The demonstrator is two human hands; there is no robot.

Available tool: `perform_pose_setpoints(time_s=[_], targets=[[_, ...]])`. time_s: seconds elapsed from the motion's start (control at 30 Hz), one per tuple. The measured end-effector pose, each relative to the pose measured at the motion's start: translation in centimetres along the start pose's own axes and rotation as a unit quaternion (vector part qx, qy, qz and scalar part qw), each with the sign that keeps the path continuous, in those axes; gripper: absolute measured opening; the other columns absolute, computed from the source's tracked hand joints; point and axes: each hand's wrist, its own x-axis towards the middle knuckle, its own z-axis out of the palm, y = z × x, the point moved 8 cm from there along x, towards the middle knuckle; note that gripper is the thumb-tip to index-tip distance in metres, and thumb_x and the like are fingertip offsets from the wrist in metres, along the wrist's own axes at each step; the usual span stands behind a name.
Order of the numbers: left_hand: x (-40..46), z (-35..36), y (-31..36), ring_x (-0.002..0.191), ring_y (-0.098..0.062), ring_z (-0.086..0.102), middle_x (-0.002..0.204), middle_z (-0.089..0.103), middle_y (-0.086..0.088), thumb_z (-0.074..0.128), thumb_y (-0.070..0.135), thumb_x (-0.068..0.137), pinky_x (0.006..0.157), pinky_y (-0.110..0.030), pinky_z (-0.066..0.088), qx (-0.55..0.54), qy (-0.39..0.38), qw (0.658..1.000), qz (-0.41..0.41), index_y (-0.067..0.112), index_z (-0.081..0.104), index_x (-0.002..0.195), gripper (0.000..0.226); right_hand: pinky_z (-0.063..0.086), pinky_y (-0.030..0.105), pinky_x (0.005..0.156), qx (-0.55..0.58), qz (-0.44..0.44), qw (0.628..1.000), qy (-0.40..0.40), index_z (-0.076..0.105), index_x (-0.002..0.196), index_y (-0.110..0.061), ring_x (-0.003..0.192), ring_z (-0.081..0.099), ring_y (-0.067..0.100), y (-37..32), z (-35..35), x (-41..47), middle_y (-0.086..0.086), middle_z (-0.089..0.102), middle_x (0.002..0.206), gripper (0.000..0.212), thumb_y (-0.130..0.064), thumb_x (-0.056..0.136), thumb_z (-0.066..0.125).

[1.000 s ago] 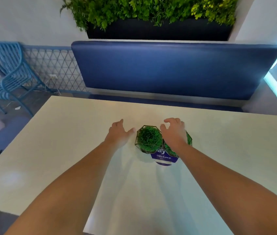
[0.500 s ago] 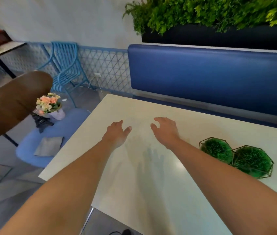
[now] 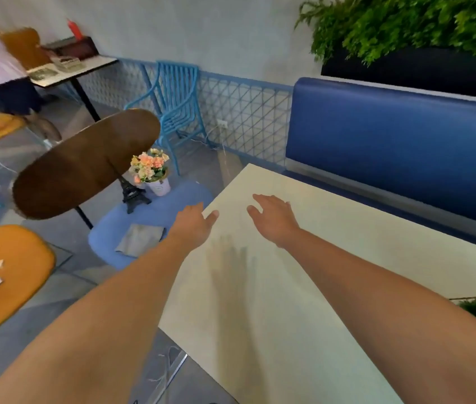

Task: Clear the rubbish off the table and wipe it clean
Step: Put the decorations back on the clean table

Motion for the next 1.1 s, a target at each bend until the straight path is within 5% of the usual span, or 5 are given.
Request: perform_pose_setpoints(time_s=[0.1,0.27,0.53,0.9,1.1], targets=[[0.5,-1.0,-2.5,0.135,-0.033,0.040,0.152,0.038,-0.012,0.027,0.077,0.088,0.108,-0.048,0.037,-0.030,0.006,0.999,-0.036,0.015,0.030,0.152,0.089,0.003,0.044,0.120,-0.008,-0.023,1.000,-0.013,0.031,0.151,-0.025,0.148,0.019,0.020,-1.9,1.1,2.0,-0.002,0.029,0.158,0.050,-0.044,0.105,0.027],[1.5,-2.4,-7.9,0.133,-0.035,0.042,0.151,0.038,-0.017,0.033,0.051,0.102,0.107,-0.045,0.038,-0.006,0.011,0.995,-0.098,0.006,0.023,0.153,0.069,0.004,0.042,0.120,-0.002,-0.060,0.998,-0.035,0.033,0.150,-0.022,0.146,0.021,0.021,-6.4,3.7,4.5,0.001,0.033,0.156,0.050,-0.041,0.105,0.028],[6.1,-3.9,-15.5,0.132,-0.039,0.043,0.147,0.042,-0.020,0.034,0.058,0.099,0.106,-0.050,0.039,-0.047,-0.006,0.990,-0.129,0.011,0.019,0.155,0.074,0.005,0.042,0.120,0.002,-0.071,0.996,-0.054,0.035,0.150,-0.018,0.145,0.024,0.021,-11.2,8.6,10.2,0.002,0.035,0.155,0.051,-0.039,0.104,0.032],[18.5,-5.5,-25.9,0.128,-0.029,0.050,0.142,0.051,-0.011,0.046,0.044,0.100,0.108,-0.037,0.037,-0.136,-0.030,0.980,-0.143,0.011,0.047,0.143,0.055,0.019,0.037,0.118,0.084,0.004,0.993,-0.083,0.038,0.149,-0.016,0.144,0.025,0.025,-18.1,18.9,23.8,0.006,0.035,0.155,0.053,-0.041,0.103,0.038],[24.6,-3.2,-29.3,0.135,-0.024,0.044,0.147,0.046,-0.007,0.059,0.043,0.094,0.111,-0.043,0.036,-0.239,-0.052,0.958,-0.147,0.012,0.040,0.147,0.064,0.039,0.029,0.087,0.147,0.062,0.983,-0.092,0.032,0.151,-0.019,0.146,0.019,0.022,-18.4,22.4,30.2,0.001,0.028,0.157,0.054,-0.041,0.103,0.039]])
